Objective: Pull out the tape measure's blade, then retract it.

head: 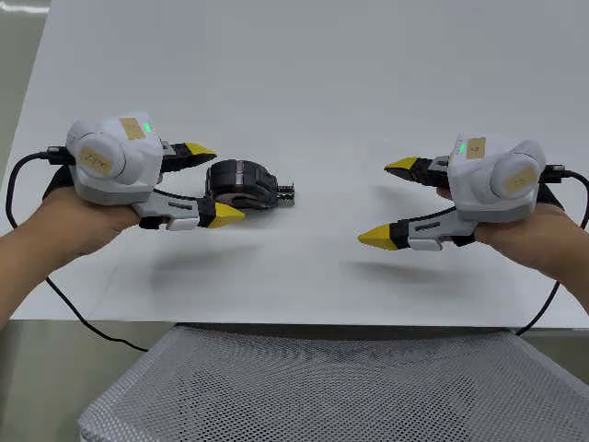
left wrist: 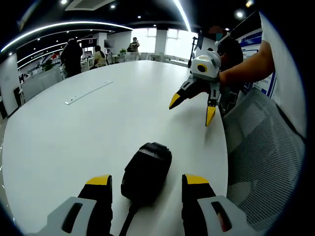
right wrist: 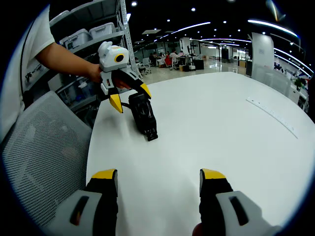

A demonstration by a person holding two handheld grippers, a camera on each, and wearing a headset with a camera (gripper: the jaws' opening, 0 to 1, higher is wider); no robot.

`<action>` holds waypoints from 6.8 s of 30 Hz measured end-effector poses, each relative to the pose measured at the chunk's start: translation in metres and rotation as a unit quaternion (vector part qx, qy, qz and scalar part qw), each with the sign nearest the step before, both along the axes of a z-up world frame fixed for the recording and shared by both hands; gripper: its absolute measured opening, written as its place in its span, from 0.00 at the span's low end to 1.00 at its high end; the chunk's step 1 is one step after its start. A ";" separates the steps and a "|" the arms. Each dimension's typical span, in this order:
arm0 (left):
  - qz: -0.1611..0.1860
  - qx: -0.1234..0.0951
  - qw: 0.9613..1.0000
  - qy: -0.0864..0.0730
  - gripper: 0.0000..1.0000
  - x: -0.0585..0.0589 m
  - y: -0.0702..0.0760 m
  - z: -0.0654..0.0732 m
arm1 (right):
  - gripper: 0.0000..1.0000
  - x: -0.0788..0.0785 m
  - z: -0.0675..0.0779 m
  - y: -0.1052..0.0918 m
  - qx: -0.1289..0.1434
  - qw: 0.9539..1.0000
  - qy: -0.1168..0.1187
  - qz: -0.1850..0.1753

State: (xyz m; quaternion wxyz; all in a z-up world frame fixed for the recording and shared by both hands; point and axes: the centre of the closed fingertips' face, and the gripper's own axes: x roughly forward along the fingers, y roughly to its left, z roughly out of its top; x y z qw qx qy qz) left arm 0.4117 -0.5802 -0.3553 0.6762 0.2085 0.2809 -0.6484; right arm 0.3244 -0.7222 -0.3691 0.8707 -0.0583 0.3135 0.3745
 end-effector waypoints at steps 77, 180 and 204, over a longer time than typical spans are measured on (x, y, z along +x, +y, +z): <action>-0.135 0.069 0.987 -0.051 0.29 0.001 -0.001 -0.016 | 0.30 0.056 -0.020 0.081 0.000 0.991 -0.072 0.116; -0.143 0.084 0.985 -0.057 0.27 0.001 0.001 -0.018 | 0.12 0.029 -0.020 0.030 -0.068 0.984 -0.070 0.150; -0.145 0.091 0.983 -0.059 0.27 0.001 0.002 -0.018 | 0.11 0.011 -0.013 -0.007 -0.082 0.986 -0.054 0.137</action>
